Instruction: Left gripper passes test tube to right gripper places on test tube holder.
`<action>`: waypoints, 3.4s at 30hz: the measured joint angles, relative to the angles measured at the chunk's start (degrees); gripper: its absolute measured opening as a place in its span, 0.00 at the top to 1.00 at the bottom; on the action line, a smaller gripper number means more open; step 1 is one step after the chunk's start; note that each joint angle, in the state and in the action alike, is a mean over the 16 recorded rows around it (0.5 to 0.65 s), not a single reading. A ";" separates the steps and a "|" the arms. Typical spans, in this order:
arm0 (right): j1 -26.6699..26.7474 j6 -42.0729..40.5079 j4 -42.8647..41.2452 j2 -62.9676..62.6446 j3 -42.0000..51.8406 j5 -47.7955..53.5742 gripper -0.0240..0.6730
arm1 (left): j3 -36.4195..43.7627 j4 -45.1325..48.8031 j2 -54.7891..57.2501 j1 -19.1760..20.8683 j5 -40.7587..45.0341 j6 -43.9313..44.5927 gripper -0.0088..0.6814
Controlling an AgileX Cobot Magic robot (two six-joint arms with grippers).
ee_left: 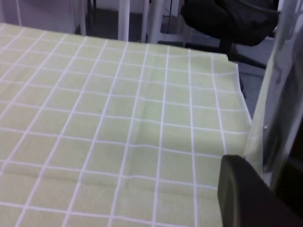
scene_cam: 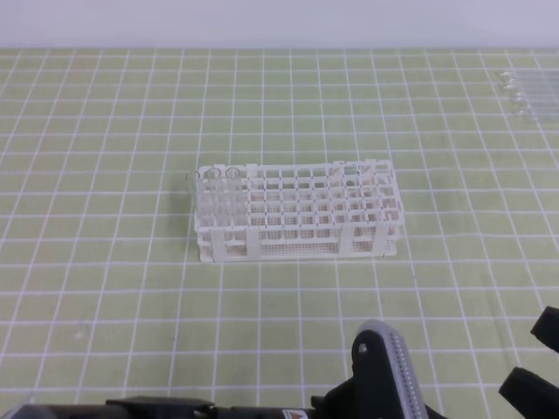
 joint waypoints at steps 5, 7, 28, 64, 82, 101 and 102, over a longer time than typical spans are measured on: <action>0.00 -0.23 -1.05 0.00 0.00 0.30 0.35 | -0.89 -0.93 0.49 -0.36 -0.17 0.29 0.95; 0.00 -0.24 -1.51 0.00 0.00 0.31 0.35 | -1.00 -1.72 0.50 -0.36 -0.23 0.66 0.96; 0.00 -0.26 -3.06 0.00 0.00 0.26 0.54 | -1.01 -6.42 0.43 -0.35 -3.46 5.13 0.97; 0.04 -1.11 -3.07 0.00 -0.04 -0.35 0.82 | -0.99 -11.62 -0.11 0.52 -4.65 5.19 0.52; 0.10 -4.39 -3.12 0.02 -0.01 -5.56 0.82 | -1.00 -10.92 -13.80 0.58 23.99 5.21 0.54; 0.10 -11.87 -2.52 8.86 -5.61 -7.04 0.82 | -0.21 -12.16 -50.19 0.52 66.75 -0.11 0.97; 0.10 -12.41 -2.47 9.90 -6.27 -6.73 0.82 | 0.15 -12.18 -52.01 0.52 67.86 -0.51 0.98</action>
